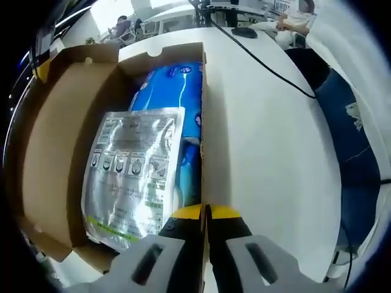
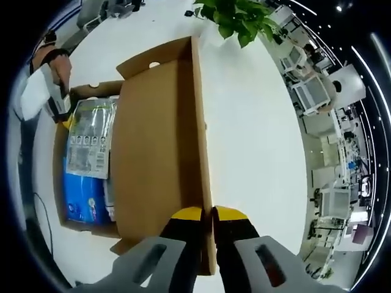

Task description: Operate the shoe box by opening the lid, removing the specified soft item, and placing it in the target area until the item is outside and the box remains undamaged.

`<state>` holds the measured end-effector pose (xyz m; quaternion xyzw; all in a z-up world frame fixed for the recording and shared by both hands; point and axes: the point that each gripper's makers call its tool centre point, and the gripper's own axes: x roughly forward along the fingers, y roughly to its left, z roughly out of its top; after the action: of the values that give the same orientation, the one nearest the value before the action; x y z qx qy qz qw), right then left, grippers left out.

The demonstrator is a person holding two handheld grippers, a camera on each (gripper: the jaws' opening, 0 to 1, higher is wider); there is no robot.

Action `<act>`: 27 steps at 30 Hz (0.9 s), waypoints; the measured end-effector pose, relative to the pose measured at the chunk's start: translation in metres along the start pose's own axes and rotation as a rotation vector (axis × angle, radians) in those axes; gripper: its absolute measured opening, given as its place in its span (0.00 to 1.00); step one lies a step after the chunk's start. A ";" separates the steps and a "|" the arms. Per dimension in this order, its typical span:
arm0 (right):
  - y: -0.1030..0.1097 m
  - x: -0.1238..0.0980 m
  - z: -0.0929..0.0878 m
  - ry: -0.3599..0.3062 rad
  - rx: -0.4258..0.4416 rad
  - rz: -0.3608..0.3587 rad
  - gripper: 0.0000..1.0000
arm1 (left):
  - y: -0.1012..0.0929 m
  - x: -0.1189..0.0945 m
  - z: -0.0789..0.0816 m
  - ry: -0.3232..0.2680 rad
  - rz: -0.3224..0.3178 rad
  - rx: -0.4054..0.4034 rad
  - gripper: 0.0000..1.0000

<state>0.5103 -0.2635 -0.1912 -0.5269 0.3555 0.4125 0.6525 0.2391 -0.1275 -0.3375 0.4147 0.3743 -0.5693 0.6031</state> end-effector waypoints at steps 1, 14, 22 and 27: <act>0.000 0.001 0.000 0.000 0.000 0.004 0.03 | 0.000 0.000 0.000 -0.001 0.000 -0.002 0.01; -0.001 0.013 -0.002 0.021 0.020 0.061 0.03 | 0.001 0.001 -0.001 0.000 0.000 -0.004 0.01; 0.000 0.015 -0.002 0.038 -0.016 0.089 0.03 | 0.000 0.001 -0.002 0.000 0.002 -0.004 0.01; 0.001 0.014 -0.001 0.042 -0.022 0.096 0.03 | 0.000 0.000 -0.003 0.003 0.003 -0.006 0.01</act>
<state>0.5155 -0.2626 -0.2044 -0.5252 0.3894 0.4360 0.6184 0.2388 -0.1245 -0.3391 0.4140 0.3763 -0.5669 0.6047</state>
